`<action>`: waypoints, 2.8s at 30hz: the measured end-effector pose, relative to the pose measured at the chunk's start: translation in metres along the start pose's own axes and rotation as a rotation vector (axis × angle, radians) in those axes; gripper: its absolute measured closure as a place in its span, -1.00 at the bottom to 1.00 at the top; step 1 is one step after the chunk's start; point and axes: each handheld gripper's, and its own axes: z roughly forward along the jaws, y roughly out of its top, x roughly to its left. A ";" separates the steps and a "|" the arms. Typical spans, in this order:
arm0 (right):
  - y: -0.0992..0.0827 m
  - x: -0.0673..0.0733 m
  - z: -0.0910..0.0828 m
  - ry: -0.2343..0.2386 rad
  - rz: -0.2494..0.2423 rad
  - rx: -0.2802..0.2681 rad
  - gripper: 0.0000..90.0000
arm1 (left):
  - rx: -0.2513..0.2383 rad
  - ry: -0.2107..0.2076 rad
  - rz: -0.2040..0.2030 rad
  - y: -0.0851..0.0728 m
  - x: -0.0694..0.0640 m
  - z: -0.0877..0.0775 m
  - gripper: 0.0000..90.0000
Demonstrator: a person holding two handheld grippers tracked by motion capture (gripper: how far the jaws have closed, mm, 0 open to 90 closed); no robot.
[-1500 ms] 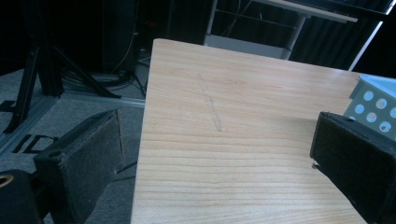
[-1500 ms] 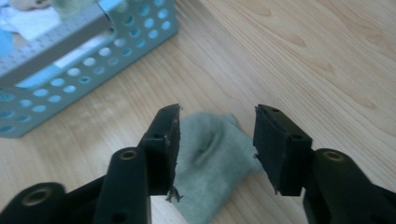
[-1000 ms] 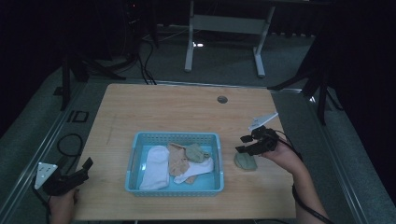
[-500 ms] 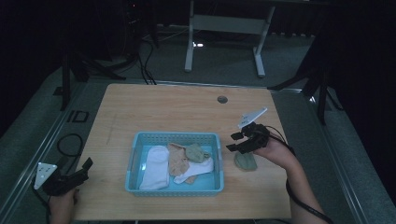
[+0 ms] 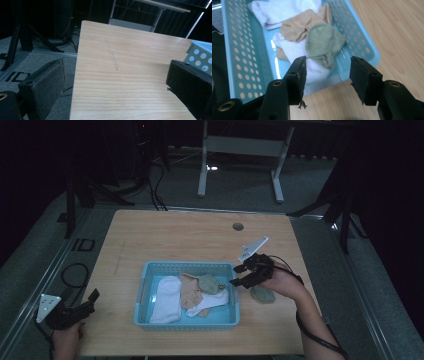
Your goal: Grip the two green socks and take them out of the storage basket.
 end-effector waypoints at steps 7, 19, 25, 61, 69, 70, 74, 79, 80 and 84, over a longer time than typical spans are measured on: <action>0.013 0.004 0.024 0.036 -0.023 0.036 0.05 | -0.003 -0.003 -0.002 0.000 0.000 0.000 -0.95; 0.030 0.007 0.062 0.070 -0.040 0.085 0.00 | -0.004 -0.006 -0.001 0.000 0.000 0.000 -0.95; 0.035 0.006 0.075 0.072 -0.045 0.108 -0.02 | -0.003 -0.007 -0.003 0.000 0.000 0.000 -0.94; 0.038 0.005 0.116 0.026 -0.075 0.263 0.61 | -0.004 -0.010 -0.005 0.000 0.001 0.000 -0.95; 0.042 0.009 0.104 0.052 -0.087 0.239 0.67 | -0.003 -0.008 -0.004 0.000 0.001 0.000 -0.95; 0.043 0.010 0.102 0.055 -0.089 0.233 0.67 | -0.003 -0.009 -0.004 0.000 0.001 0.000 -0.95; 0.046 0.009 0.092 0.041 -0.086 0.206 0.67 | -0.002 -0.008 -0.004 0.000 0.001 0.000 -0.94; 0.050 0.011 0.081 0.045 -0.090 0.183 0.67 | -0.002 -0.008 -0.003 0.000 0.000 0.000 -0.95; 0.050 0.011 0.078 0.044 -0.092 0.173 0.67 | -0.002 -0.007 -0.003 0.000 0.000 0.000 -0.95; 0.053 0.013 0.071 0.047 -0.104 0.158 0.67 | -0.002 -0.008 -0.004 0.000 0.000 0.000 -0.94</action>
